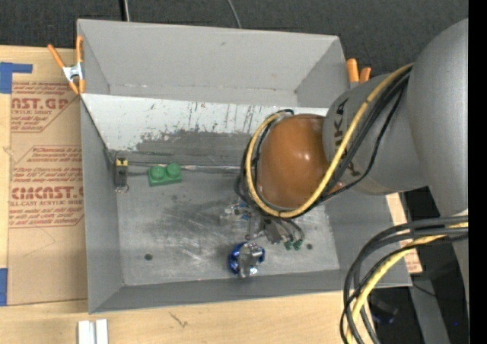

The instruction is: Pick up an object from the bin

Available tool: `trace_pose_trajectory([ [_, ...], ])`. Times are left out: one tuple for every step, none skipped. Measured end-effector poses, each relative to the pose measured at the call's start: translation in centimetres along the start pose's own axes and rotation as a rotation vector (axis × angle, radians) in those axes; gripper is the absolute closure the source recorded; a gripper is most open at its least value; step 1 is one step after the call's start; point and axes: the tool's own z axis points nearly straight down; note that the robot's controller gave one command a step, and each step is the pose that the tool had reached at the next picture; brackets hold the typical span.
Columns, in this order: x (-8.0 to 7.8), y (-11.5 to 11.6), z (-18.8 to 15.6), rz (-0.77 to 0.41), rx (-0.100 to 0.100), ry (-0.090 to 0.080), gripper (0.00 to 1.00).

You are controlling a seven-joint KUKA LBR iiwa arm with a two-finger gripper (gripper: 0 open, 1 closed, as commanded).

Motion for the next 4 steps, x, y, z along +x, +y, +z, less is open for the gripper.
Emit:
trace_pose_trajectory([
  [0.8, -3.0, 0.4, -0.117, -0.002, -0.01, 0.0],
  [0.6, 0.4, 0.4, -0.196, 0.001, -0.008, 0.0],
  [0.5, 0.3, 0.4, -0.194, 0.0, -0.013, 1.0],
  [0.7, 0.3, 0.5, -0.195, -0.001, -0.006, 0.0],
])
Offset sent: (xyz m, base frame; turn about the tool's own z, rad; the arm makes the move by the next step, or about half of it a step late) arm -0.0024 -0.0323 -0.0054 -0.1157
